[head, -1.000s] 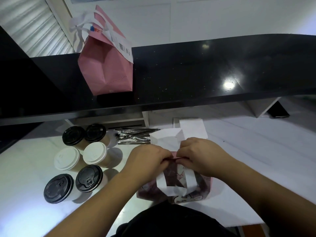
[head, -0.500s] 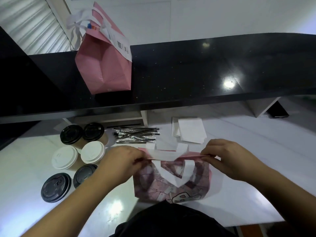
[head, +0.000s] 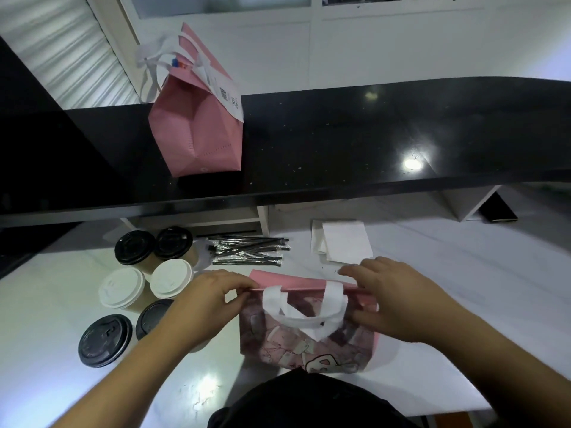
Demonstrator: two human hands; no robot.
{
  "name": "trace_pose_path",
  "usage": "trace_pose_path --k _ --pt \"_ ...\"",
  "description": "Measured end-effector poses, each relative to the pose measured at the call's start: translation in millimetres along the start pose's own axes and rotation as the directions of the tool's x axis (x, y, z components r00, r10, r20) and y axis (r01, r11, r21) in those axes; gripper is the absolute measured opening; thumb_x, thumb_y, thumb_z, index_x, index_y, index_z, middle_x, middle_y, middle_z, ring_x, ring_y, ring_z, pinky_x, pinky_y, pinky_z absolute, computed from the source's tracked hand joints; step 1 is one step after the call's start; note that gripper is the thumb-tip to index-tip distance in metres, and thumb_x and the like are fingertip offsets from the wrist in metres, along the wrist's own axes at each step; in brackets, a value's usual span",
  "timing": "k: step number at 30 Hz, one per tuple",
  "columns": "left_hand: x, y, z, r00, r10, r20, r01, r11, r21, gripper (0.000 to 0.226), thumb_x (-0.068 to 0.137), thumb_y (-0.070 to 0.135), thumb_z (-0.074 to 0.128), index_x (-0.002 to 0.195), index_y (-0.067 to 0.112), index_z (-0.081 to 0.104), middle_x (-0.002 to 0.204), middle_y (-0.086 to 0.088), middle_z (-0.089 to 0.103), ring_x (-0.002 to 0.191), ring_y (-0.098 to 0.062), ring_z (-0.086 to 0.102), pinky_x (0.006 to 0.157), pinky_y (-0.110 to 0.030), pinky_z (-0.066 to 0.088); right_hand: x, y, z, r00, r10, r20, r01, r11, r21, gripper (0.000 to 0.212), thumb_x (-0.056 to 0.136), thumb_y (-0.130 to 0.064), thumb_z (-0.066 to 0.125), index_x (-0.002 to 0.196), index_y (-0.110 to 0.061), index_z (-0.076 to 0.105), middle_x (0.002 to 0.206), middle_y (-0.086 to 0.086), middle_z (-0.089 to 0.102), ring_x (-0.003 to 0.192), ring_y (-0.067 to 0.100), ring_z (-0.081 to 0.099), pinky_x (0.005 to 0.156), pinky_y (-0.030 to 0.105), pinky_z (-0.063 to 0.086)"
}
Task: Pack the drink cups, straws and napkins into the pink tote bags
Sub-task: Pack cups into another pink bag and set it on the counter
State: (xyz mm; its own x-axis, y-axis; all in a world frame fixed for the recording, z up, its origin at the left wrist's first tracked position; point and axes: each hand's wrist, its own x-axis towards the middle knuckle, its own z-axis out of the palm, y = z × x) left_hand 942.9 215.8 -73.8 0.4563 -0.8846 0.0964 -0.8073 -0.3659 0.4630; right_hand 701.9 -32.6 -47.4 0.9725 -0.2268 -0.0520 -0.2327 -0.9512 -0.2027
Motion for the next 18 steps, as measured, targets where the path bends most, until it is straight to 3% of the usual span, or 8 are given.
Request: trace_pose_path --k 4,7,10,14,18 --pt "-2 2 1 0.999 -0.040 -0.010 0.040 0.998 -0.055 0.023 0.091 0.025 0.081 0.107 0.041 0.079 0.102 0.036 0.069 0.100 0.010 0.062 0.086 -0.015 0.049 12 -22 3 0.997 -0.058 0.051 0.064 0.991 -0.119 0.038 0.088 -0.041 0.055 0.126 -0.036 0.060 0.106 -0.008 0.063 0.093 0.019 0.060 0.074 0.032 0.049" --pt "-3 5 -2 0.992 -0.104 -0.074 0.094 0.988 -0.124 0.020 0.094 0.032 0.077 0.108 0.045 0.074 0.110 0.040 0.062 0.109 0.020 0.054 0.088 -0.005 0.040 12 -28 -4 0.994 -0.021 0.109 0.038 0.987 -0.154 0.032 0.088 -0.026 0.053 0.117 -0.031 0.067 0.103 -0.008 0.063 0.095 0.019 0.061 0.070 0.030 0.049" --pt "-1 11 -6 0.974 -0.137 -0.178 0.100 0.974 -0.205 0.029 0.095 0.025 0.074 0.116 0.044 0.070 0.118 0.036 0.058 0.114 0.014 0.054 0.088 -0.006 0.039 6 -32 -25 0.993 0.041 0.109 -0.029 0.994 -0.106 0.022 0.091 -0.033 0.054 0.105 -0.031 0.071 0.095 -0.013 0.061 0.088 0.013 0.062 0.068 0.028 0.052" --pt "3 29 -19 0.959 -0.167 -0.230 0.088 0.944 -0.318 0.040 0.094 0.024 0.071 0.114 0.056 0.059 0.122 0.034 0.055 0.115 0.007 0.056 0.086 -0.010 0.042 0 -30 -82 0.984 0.169 0.060 -0.164 0.984 -0.074 0.021 0.095 -0.039 0.056 0.091 -0.028 0.073 0.085 -0.012 0.063 0.074 0.009 0.060 0.065 0.025 0.055" --pt "10 58 -36 0.967 -0.056 -0.250 -0.037 0.935 -0.352 0.019 0.097 0.047 0.062 0.115 0.051 0.064 0.121 0.029 0.057 0.115 0.002 0.060 0.085 -0.007 0.047 2 -27 -156 0.953 0.295 0.061 -0.292 0.955 -0.052 0.030 0.095 -0.038 0.059 0.069 -0.027 0.066 0.067 -0.005 0.066 0.063 0.010 0.065 0.056 0.026 0.057"
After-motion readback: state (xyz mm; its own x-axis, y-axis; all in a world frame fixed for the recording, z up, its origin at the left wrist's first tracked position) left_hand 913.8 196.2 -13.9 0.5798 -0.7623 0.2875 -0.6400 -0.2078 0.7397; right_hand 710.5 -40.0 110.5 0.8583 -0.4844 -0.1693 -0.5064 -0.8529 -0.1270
